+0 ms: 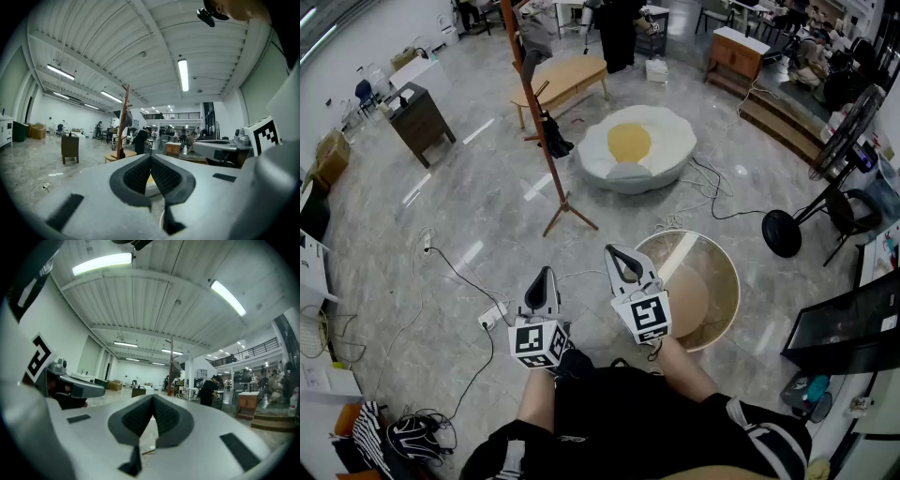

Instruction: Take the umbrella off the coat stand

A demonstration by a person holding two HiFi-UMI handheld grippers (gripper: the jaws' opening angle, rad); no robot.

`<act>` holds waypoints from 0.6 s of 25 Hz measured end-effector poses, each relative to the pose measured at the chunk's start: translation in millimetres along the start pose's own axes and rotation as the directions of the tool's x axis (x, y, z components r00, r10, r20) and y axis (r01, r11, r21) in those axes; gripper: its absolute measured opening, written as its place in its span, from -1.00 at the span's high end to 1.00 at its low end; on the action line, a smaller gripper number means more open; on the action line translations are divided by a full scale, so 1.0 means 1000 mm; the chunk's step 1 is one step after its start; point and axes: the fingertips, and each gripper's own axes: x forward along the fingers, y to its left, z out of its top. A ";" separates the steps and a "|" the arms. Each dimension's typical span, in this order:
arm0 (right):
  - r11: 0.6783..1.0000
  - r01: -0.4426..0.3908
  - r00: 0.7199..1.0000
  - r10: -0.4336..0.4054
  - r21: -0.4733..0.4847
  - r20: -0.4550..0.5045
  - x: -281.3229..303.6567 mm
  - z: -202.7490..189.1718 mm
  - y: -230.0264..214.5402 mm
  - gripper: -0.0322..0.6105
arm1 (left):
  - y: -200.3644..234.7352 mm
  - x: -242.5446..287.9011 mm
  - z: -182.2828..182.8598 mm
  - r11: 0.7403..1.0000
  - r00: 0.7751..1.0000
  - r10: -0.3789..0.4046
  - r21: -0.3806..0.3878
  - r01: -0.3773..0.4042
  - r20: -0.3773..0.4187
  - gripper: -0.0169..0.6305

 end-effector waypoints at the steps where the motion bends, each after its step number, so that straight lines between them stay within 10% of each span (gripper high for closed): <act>1: 1.000 -0.001 1.000 0.001 0.002 -0.001 -0.001 -0.001 -0.001 0.89 | -0.001 0.000 -0.001 1.000 1.000 0.003 0.010 -0.003 -0.004 0.95; 11: 0.997 -0.060 0.998 0.059 0.042 0.019 0.006 -0.008 0.000 0.87 | -0.008 0.007 -0.012 1.000 1.000 0.005 0.024 -0.004 -0.026 0.95; 15: 0.993 -0.101 0.994 0.102 0.056 -0.025 0.026 -0.025 0.013 0.46 | 0.012 0.014 -0.032 1.000 0.996 -0.005 0.019 0.007 -0.084 0.95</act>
